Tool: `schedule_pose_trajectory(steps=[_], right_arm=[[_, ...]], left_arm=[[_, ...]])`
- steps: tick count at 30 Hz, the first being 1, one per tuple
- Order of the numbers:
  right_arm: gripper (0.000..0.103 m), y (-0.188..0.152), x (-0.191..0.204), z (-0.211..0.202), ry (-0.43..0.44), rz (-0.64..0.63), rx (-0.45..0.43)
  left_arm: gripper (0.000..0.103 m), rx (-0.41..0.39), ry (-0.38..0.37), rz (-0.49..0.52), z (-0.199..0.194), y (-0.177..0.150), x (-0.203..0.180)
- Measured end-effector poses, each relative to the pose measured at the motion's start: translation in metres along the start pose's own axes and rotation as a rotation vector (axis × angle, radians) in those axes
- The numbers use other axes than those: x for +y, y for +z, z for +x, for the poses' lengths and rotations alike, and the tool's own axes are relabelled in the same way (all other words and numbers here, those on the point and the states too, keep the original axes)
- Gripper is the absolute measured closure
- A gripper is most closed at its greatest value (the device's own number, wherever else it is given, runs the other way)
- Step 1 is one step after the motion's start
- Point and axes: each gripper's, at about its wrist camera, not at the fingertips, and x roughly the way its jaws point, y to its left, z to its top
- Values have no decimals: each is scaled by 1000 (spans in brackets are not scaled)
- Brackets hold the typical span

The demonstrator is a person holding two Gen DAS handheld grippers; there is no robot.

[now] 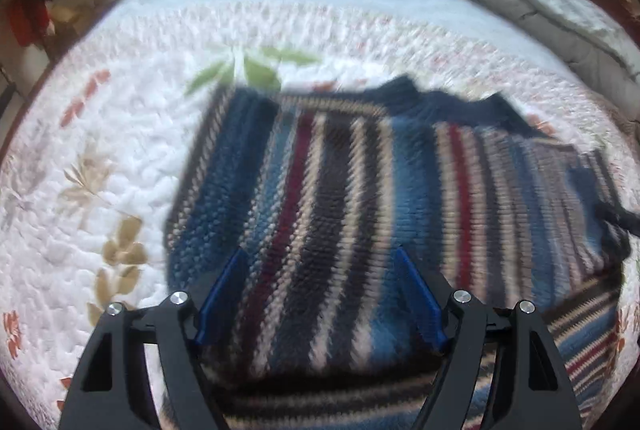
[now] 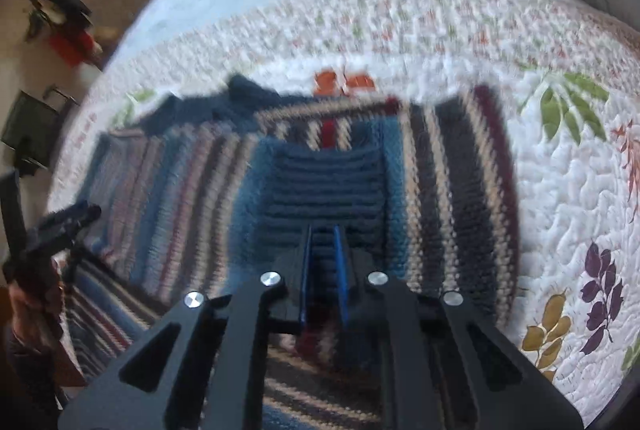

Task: Fold small clothes
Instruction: 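Pinch the folded cuff with the right gripper and straighten it, then release, then move both grippers around to the ribbed hem of the folded sweater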

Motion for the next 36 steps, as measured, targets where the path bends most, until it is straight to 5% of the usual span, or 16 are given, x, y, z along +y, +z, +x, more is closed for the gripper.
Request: schedule_pose_trajectory(steps=[6,9,11,18,24,30,32,36], right_arm=[[95,1,-11,9,36,72,18],[85,-5,-7,-5,16,62,0],[64,-9,-4,-11,0,42,-19],[57,-19,4,-26,-38,20,-32],[48,23,-30,-12,13,137,-12],[59,37,-28,8,29,113,17],[87,33,-15,7,1,25,-1],[98,35,-9,-5,21,-7,-55]], left_arm=[[24,25,-37,1,11,1,7],[27,14,-59,-33,-1,0,12],[27,1,-63,-19,-11,-6,13],[27,-19,-54,38,-25,-18,12],[27,-54,-92,-10,-23,19,17],[26,14,-26,-24,19,45,22],[26,6,-30,-35,22,45,24],[30,-15,-27,-43,19,40,26]])
